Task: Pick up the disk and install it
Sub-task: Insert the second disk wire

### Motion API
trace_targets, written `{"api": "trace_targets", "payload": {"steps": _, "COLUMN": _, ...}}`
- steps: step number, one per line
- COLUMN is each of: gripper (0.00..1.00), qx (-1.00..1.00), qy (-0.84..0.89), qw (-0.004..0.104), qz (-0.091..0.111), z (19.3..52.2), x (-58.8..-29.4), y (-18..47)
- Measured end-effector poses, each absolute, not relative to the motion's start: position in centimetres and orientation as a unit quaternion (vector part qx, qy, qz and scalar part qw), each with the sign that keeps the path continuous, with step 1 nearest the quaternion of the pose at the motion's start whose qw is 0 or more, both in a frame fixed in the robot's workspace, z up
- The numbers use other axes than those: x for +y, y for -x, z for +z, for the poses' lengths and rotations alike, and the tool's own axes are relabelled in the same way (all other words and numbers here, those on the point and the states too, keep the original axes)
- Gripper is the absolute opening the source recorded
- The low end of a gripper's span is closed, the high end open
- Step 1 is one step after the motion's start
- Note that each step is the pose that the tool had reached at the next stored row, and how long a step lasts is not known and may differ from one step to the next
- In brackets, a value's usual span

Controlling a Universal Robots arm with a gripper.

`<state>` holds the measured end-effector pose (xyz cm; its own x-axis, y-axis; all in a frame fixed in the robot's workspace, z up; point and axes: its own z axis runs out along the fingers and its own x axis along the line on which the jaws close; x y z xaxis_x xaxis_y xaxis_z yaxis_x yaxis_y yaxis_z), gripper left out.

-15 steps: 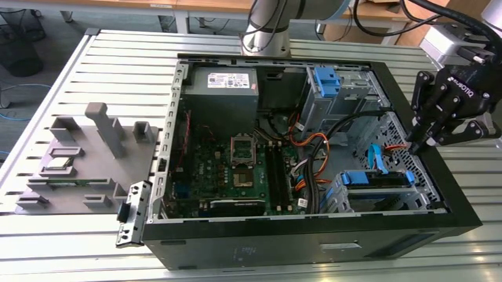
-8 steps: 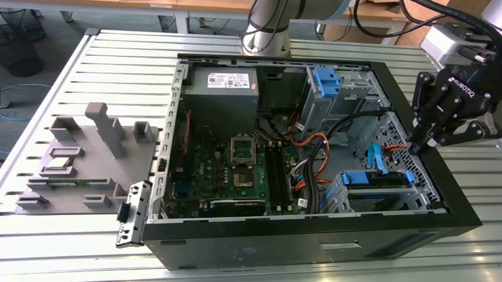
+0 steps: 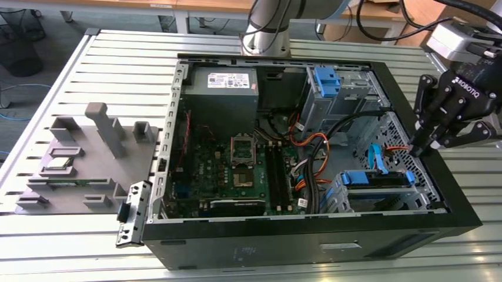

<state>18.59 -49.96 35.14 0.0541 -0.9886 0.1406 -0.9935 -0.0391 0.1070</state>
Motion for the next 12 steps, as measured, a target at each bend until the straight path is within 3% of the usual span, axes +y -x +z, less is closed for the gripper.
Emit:
{"api": "trace_targets", "payload": {"steps": 10, "gripper": 0.30, "qx": -0.686, "qy": -0.719, "qw": 0.113, "qz": 0.017, "z": 34.8, "x": -48.7, "y": -19.1}}
{"api": "trace_targets", "payload": {"steps": 12, "gripper": 0.30, "qx": -0.685, "qy": -0.717, "qw": 0.123, "qz": 0.022, "z": 34.8, "x": -48.7, "y": -19.1}}
